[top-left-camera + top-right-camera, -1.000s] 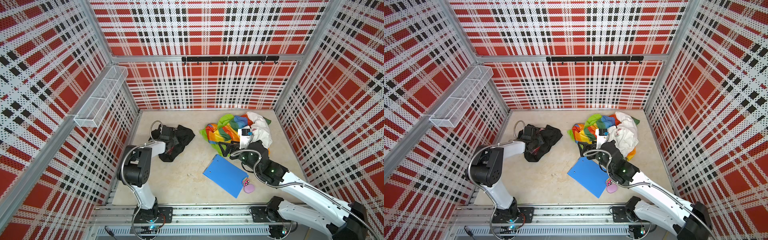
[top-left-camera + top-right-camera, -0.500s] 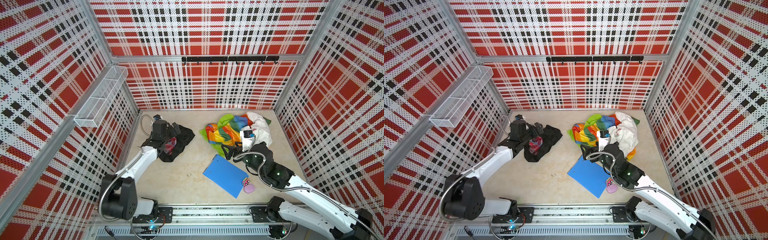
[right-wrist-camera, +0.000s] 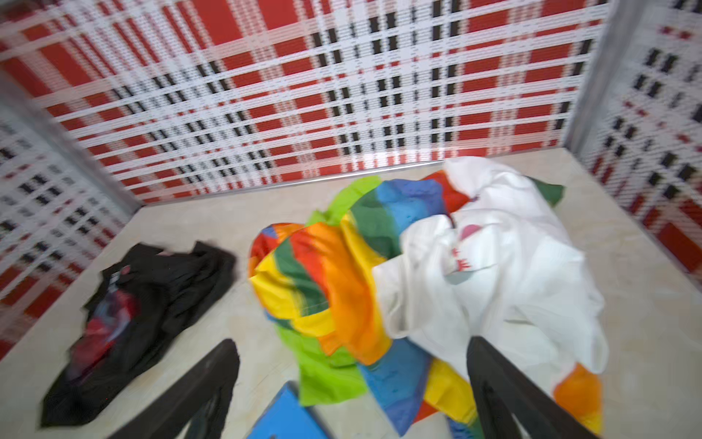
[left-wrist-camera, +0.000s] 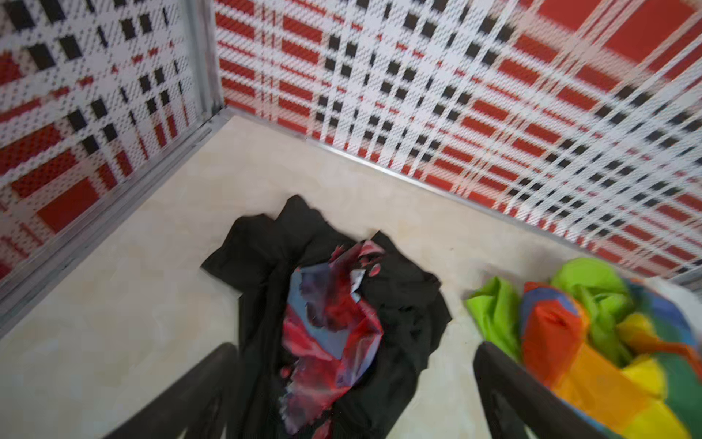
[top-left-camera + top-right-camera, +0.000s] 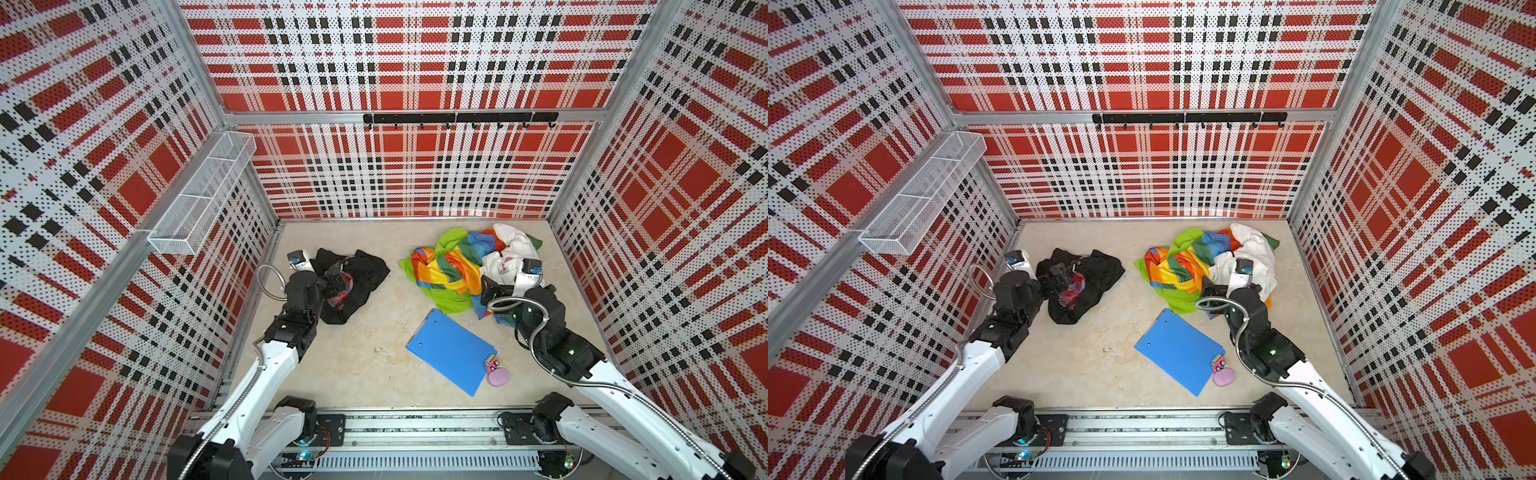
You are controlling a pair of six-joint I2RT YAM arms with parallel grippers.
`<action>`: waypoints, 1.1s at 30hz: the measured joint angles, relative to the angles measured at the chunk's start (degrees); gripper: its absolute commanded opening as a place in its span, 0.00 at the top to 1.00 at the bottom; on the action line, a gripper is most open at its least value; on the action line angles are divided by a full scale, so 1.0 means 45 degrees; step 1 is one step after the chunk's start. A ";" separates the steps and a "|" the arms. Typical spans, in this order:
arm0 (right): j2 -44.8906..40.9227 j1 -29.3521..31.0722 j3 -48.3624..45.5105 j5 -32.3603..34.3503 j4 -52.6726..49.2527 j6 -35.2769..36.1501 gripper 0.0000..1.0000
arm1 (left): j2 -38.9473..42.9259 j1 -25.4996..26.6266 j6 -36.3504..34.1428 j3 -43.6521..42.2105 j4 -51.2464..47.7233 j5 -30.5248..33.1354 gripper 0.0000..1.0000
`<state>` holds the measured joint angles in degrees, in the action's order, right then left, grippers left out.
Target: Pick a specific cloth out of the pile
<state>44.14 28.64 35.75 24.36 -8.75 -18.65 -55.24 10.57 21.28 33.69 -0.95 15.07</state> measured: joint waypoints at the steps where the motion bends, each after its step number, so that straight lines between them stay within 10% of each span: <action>1: -0.0010 -0.0729 -0.0306 -0.0257 0.0194 0.0136 0.00 | -0.0005 -0.0024 -0.0219 -0.0447 0.0233 0.0214 0.01; 12: 0.2948 -0.5756 -0.1059 -0.2118 0.3376 0.1418 0.00 | -0.1651 -0.0879 -0.3099 -0.3541 0.5853 0.0967 0.01; 33: 0.8607 -0.6086 -0.3852 -0.2186 1.3619 0.3798 0.00 | -0.7800 -0.1787 -0.4843 -0.4274 1.4683 -0.1598 0.01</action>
<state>82.87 1.26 18.41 14.52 52.53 -1.56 -90.35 2.52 -0.51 14.46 65.12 7.88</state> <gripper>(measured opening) 0.999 0.992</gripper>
